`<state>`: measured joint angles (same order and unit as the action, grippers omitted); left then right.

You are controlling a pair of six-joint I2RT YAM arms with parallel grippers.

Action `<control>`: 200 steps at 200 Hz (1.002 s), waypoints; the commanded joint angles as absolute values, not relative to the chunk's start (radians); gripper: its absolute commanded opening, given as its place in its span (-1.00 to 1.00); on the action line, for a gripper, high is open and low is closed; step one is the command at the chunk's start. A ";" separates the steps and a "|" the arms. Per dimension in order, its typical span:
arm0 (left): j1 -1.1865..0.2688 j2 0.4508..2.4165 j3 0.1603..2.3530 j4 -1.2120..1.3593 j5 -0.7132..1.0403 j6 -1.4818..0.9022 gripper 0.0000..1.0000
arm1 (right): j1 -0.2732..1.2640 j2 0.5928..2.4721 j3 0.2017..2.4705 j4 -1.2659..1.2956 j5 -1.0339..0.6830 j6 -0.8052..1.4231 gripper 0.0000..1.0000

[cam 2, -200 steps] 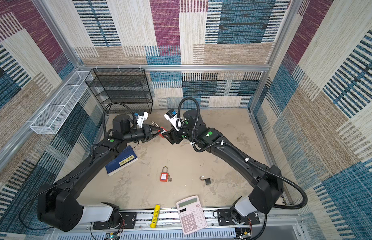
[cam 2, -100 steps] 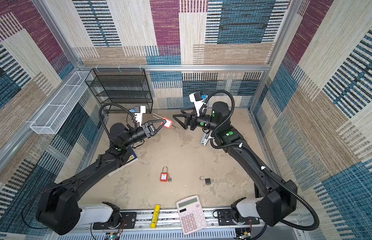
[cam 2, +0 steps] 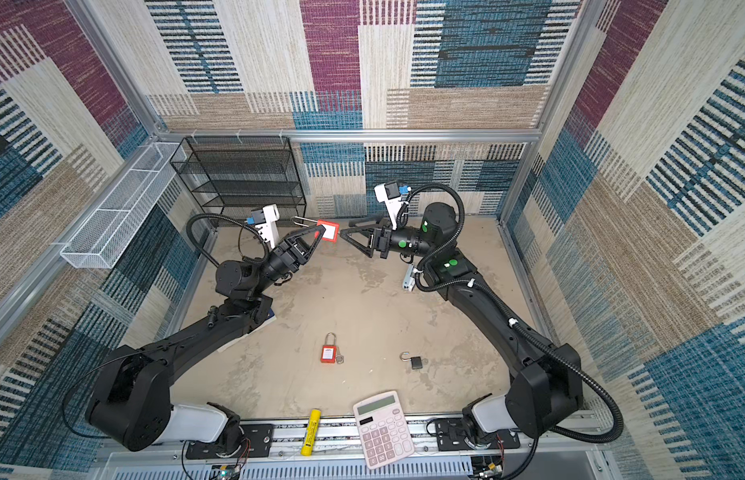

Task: Lock with the key

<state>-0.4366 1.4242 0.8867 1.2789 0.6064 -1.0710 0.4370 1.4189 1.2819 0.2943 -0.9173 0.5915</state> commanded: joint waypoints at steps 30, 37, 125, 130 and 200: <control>-0.456 1.433 0.919 1.407 0.590 -1.081 -1.00 | 0.440 1.434 1.263 0.460 -0.991 0.715 0.41; -0.458 1.434 0.922 1.408 0.589 -1.076 -1.00 | 0.439 1.433 1.258 0.466 -0.991 0.718 0.38; -0.473 1.437 0.910 1.408 0.588 -1.058 -1.00 | 0.476 1.457 1.282 0.509 -0.997 0.747 0.04; -0.472 1.436 0.910 1.408 0.588 -1.058 -1.00 | 0.478 1.459 1.286 0.510 -0.994 0.746 0.02; -0.472 1.426 0.890 1.408 0.589 -1.051 -1.00 | 0.499 1.480 1.310 0.500 -0.988 0.745 -0.32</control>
